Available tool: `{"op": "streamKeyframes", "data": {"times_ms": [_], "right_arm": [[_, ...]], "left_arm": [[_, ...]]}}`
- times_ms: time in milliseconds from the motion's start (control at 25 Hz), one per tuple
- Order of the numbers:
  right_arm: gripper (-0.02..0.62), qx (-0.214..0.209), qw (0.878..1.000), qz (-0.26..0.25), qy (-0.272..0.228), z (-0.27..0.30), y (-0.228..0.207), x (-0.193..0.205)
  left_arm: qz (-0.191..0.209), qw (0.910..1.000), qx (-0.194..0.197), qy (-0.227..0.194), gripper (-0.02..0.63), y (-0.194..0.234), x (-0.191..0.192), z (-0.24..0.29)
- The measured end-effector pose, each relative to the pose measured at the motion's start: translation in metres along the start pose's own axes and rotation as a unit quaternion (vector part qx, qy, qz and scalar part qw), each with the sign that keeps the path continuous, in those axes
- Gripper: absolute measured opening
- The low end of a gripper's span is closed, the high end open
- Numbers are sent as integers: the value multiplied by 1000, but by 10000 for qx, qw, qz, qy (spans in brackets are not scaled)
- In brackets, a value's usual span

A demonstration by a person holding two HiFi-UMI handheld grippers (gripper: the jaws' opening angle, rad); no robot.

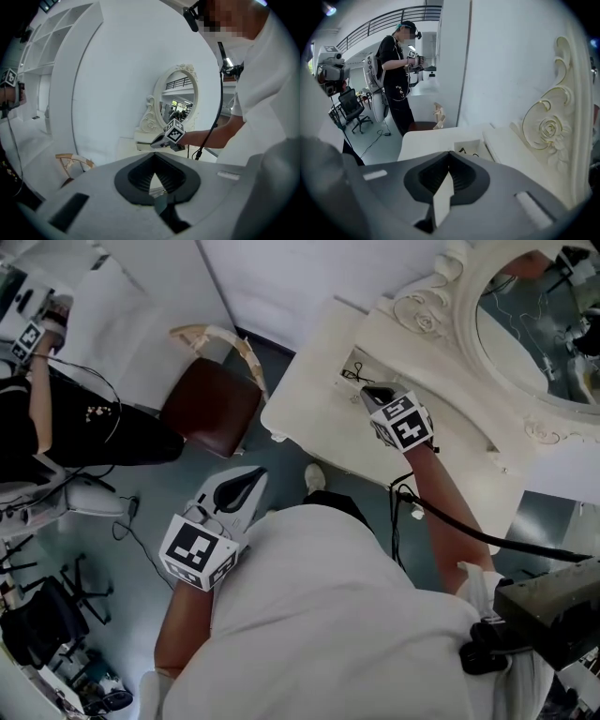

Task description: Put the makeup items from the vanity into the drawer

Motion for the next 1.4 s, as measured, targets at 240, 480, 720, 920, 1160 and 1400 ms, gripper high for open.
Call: {"op": "streamKeyframes", "data": {"times_ms": [240, 480, 720, 920, 1160, 1400], "right_arm": [[2, 84, 9994, 150, -311, -40, 64, -2], [2, 114, 9982, 302, -498, -72, 126, 5], [2, 192, 9966, 444, -670, -104, 183, 13], [2, 309, 9946, 593, -794, -127, 222, 19], [2, 407, 9930, 687, -868, -144, 262, 28], [1, 421, 9919, 675, -985, -151, 288, 27]], "left_arm": [[42, 9997, 248, -48, 2, -12, 7, -28], [114, 9986, 512, -73, 2, -28, 14, -58], [126, 9970, 760, -39, 2, -45, 29, -89], [142, 9957, 912, 3, 2, -56, 40, -109], [172, 9936, 1112, 34, 2, -65, 52, -128], [187, 9917, 1270, 66, 2, -70, 60, -138]]}}
Point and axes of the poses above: the fingertips, and each gripper's own axes: z forward along the fingers, y to its left, x out of its underside, the point moved 5 cm from there along -z, backward along the fingers, and after that the axes turned 15 degrees about -y, right-handed, at the moved point
